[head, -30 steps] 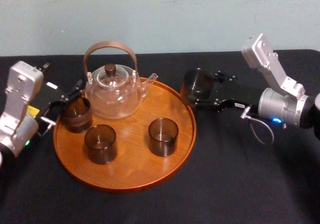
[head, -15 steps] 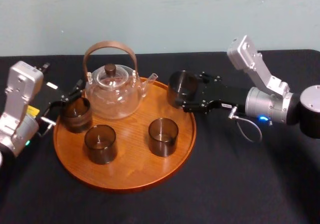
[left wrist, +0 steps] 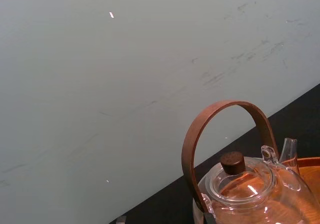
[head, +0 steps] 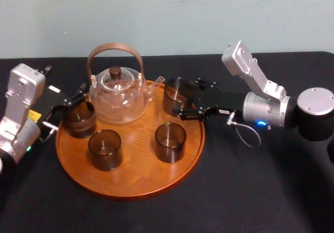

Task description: Pick up the glass from the table and place it on the tray.

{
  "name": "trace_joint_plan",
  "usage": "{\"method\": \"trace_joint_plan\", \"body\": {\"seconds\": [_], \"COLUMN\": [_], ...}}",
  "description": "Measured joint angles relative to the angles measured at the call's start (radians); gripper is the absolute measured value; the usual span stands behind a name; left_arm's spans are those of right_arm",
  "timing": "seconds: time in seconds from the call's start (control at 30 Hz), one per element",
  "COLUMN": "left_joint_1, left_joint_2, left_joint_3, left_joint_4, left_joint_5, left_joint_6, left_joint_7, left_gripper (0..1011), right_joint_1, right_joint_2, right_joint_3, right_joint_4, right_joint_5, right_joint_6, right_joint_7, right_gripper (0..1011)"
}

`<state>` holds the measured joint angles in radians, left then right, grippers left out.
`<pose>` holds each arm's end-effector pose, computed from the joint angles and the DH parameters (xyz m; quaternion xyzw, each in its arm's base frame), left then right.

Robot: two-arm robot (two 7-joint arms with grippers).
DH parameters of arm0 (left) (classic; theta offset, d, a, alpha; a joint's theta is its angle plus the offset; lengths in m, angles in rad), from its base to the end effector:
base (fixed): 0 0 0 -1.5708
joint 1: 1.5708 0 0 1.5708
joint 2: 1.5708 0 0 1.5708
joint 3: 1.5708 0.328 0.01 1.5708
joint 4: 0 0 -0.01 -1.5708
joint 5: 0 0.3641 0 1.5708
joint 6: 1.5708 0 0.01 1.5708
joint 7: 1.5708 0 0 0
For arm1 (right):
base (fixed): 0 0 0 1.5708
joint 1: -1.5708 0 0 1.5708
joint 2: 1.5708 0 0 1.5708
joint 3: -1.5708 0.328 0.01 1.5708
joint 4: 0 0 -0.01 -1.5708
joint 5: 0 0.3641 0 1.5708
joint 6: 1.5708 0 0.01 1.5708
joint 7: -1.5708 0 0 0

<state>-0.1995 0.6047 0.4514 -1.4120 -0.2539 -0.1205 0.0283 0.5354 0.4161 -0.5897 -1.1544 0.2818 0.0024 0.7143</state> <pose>0.4165 0.0897 -0.3435 0.1415 -0.1325 0.5799 0.7913 0.5167 -0.0204 -0.3040 -0.1676 -0.0456 -0.2582 0.9504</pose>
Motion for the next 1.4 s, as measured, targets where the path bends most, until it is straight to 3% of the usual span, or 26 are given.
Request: {"method": "trace_joint_plan", "body": {"seconds": [0.77, 1.4], "left_joint_1": [0.0, 0.0], "left_joint_2": [0.0, 0.0], "left_joint_3": [0.0, 0.0], "left_joint_4": [0.0, 0.0], "left_joint_5": [0.0, 0.0], "left_joint_6": [0.0, 0.0], "left_joint_7": [0.0, 0.0], "left_gripper": [1001, 1001], "right_joint_1": [0.045, 0.046], "right_joint_2": [-0.065, -0.081], "right_joint_3": [-0.023, -0.021], "right_joint_4": [0.141, 0.177], "right_joint_5": [-0.031, -0.066], "right_joint_6": [-0.021, -0.022], "right_joint_7": [-0.029, -0.053], "right_gripper": [898, 898]}}
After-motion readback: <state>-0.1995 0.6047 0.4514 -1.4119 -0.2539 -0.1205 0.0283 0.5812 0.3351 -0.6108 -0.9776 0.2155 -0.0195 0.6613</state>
